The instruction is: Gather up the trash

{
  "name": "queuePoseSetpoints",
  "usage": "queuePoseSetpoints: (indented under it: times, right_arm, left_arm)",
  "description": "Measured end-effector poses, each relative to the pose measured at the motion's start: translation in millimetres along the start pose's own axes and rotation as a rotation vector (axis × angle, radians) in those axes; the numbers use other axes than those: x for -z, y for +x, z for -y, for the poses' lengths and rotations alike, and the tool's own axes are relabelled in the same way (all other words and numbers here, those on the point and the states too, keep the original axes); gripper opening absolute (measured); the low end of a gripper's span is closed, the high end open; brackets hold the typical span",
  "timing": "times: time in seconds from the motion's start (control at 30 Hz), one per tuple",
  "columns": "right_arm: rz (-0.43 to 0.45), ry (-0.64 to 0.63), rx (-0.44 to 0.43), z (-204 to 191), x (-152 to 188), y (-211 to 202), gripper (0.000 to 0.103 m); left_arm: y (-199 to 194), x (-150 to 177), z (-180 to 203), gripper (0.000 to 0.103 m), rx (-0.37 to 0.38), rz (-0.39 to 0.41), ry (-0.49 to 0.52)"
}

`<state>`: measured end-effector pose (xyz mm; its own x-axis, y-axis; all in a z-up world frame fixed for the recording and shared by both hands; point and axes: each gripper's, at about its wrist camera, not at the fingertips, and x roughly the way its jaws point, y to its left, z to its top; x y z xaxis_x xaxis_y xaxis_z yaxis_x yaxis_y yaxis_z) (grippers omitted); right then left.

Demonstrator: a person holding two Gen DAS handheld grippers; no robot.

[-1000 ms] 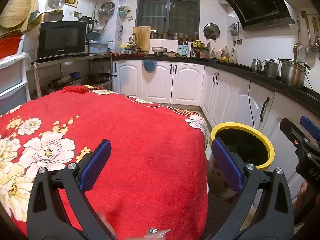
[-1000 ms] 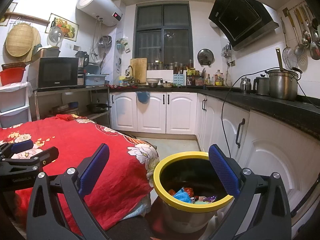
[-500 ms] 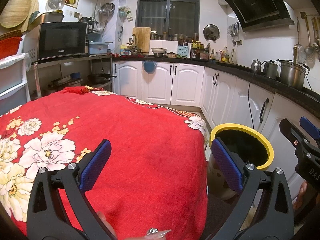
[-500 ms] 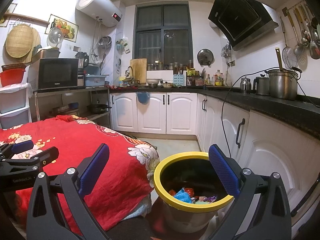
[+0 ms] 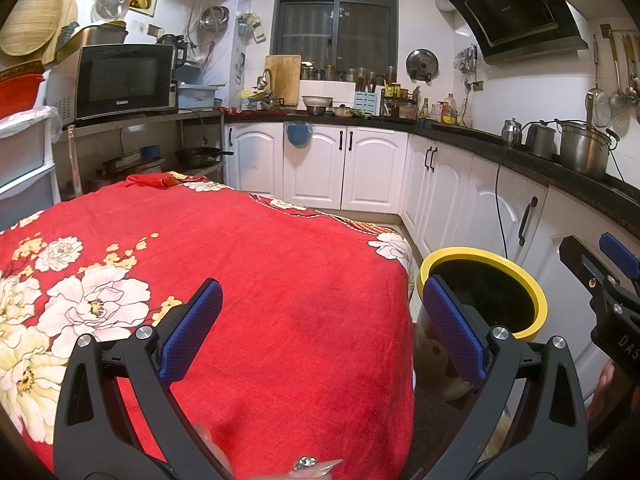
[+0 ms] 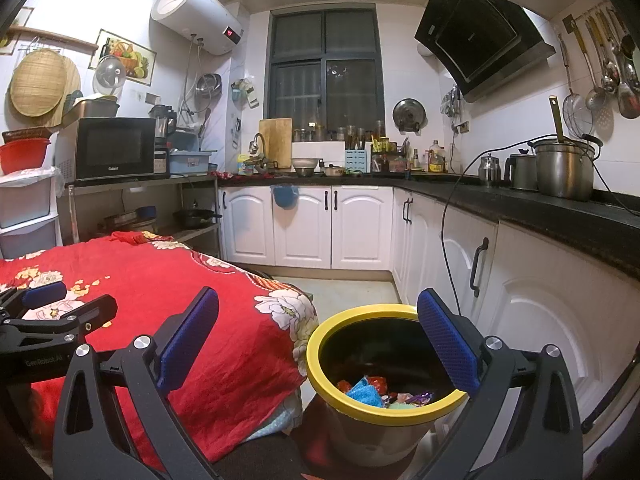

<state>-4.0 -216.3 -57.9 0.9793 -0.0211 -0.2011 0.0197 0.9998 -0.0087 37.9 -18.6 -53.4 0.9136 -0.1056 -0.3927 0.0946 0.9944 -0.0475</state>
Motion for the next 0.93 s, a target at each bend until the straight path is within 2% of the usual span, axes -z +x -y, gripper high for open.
queuePoseSetpoints:
  times: [0.27, 0.47, 0.6, 0.67, 0.73, 0.8, 0.83, 0.87, 0.9, 0.93]
  right_arm:
    - [-0.008, -0.004, 0.014, -0.9, -3.9, -0.1, 0.097]
    - [0.037, -0.047, 0.021, -10.3, -17.1, -5.0, 0.097]
    - [0.018, -0.083, -0.053, -27.0, -27.8, -1.7, 0.097]
    - [0.004, -0.105, -0.150, -48.6, -37.7, 3.1, 0.097]
    - [-0.010, -0.138, -0.275, -80.3, -48.2, 12.1, 0.097]
    - [-0.044, -0.167, -0.429, -119.7, -55.8, 23.9, 0.097]
    - [-0.072, -0.178, -0.525, -147.5, -57.8, 31.3, 0.097]
    - [-0.105, -0.186, -0.596, -171.5, -58.3, 37.6, 0.097]
    - [-0.162, -0.201, -0.676, -202.2, -56.8, 46.4, 0.097]
    - [-0.234, -0.213, -0.755, -236.0, -52.3, 56.3, 0.097]
  left_arm:
    - [0.9, -0.1, 2.4, 0.092, 0.004, -0.013, 0.009]
    - [0.4, -2.1, 1.5, 0.092, 0.012, -0.027, -0.001]
    - [-2.8, -7.2, -16.7, 0.092, 0.035, -0.086, -0.078]
    - [-9.1, -11.5, -37.3, 0.092, 0.022, -0.113, -0.124]
    - [-16.5, -14.3, -68.5, 0.092, -0.038, -0.145, -0.171]
    - [-30.6, -13.1, -123.4, 0.092, -0.208, -0.164, -0.233]
    - [-35.9, -11.8, -141.6, 0.092, -0.264, -0.167, -0.257]
    - [-46.5, -7.0, -175.2, 0.092, -0.370, -0.176, -0.300]
    - [-56.6, -0.1, -207.1, 0.092, -0.487, -0.191, -0.338]
    - [-62.8, 5.1, -229.2, 0.092, -0.563, -0.208, -0.363]
